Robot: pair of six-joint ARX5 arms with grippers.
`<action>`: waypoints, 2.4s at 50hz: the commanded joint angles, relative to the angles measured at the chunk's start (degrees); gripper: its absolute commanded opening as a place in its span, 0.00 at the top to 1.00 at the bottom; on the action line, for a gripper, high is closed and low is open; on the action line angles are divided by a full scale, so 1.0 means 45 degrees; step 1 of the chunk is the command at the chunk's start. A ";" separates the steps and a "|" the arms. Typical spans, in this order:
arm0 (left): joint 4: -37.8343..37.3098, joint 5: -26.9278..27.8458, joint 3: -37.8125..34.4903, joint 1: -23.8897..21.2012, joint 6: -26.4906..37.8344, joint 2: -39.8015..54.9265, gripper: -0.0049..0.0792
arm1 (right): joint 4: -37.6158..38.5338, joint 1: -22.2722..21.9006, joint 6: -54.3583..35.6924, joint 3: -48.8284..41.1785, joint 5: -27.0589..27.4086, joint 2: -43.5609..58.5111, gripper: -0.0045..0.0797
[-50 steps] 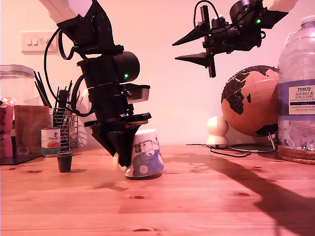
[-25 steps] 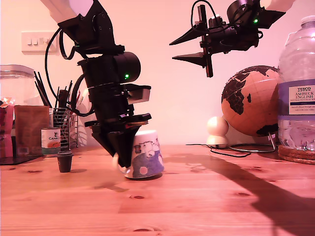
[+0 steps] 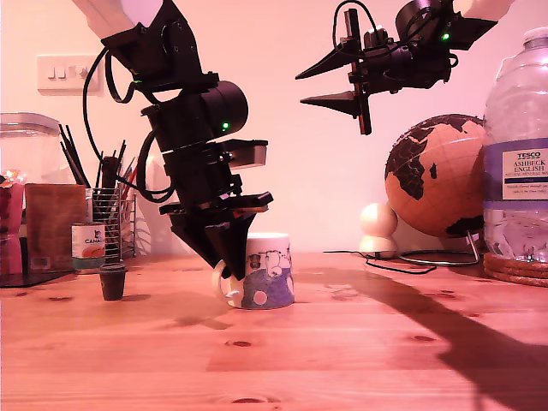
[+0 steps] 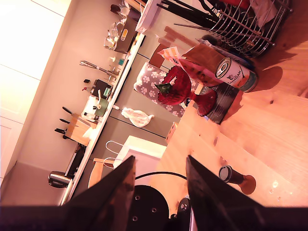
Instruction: Lift the coffee cup and remove the coffee capsule that is hidden under it
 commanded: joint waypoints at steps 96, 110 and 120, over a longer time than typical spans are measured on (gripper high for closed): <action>0.2676 0.4046 0.0835 0.1637 -0.1132 -0.5557 0.96 | -0.5178 0.2050 -1.0088 -0.0121 1.1866 -0.5634 0.96; 0.2739 0.4396 0.0534 0.1933 -0.1117 -0.5969 0.96 | -0.5163 0.2074 -1.0350 -0.0782 1.2138 -0.6737 0.96; 0.3147 0.4454 -0.0452 0.2259 -0.1146 -0.6713 0.96 | -0.4376 0.2074 -1.0370 -0.2555 1.2337 -0.7961 0.96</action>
